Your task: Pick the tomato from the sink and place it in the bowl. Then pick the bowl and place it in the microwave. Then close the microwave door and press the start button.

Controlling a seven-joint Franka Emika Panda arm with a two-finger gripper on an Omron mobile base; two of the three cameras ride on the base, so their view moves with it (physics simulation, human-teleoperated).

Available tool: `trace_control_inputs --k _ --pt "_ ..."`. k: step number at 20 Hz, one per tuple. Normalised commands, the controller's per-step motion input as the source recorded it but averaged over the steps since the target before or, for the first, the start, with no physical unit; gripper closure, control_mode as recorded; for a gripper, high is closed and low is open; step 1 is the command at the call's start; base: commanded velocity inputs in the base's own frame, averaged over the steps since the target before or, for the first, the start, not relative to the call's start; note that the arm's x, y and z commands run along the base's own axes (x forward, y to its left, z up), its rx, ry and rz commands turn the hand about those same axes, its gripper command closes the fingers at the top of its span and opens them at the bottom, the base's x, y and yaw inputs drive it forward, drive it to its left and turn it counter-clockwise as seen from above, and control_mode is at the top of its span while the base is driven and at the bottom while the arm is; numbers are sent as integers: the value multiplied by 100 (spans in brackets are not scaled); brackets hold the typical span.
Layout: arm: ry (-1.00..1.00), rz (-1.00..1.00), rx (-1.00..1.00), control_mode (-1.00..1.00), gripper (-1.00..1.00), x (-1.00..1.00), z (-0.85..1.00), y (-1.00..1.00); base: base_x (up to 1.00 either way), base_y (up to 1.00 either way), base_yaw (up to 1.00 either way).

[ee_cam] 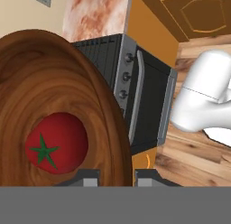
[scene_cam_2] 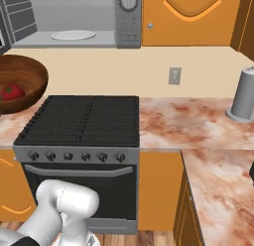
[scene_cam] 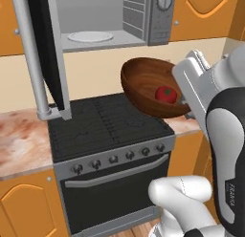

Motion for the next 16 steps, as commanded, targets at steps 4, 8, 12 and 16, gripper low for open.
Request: trace_control_inputs --k 4,8,12,16 --pt "0 0 0 100 100 0 0 0 26 6 -1" --pt "0 0 0 100 100 0 0 0 29 -1 0" --pt "0 0 0 100 100 0 0 0 9 0 0" --pt "0 0 0 100 100 0 0 0 0 0 0"
